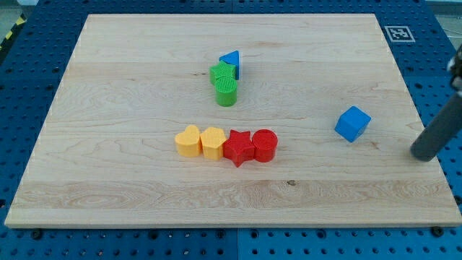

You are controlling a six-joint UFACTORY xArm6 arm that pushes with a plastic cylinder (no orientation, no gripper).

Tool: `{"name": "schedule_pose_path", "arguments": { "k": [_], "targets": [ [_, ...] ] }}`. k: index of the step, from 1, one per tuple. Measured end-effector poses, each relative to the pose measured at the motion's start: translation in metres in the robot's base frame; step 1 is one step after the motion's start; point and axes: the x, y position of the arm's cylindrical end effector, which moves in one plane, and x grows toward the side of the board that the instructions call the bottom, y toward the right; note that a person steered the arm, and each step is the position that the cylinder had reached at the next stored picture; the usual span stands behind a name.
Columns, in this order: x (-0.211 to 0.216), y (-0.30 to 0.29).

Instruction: Move the blue cube towards the top side of the blue triangle

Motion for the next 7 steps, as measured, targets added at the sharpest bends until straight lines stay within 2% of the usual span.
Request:
{"name": "schedule_pose_path", "arguments": {
  "k": [1, 3, 6, 7],
  "targets": [
    [0.006, -0.045],
    [-0.09, -0.086],
    [-0.204, -0.143],
    [-0.203, -0.128]
  ]
}}
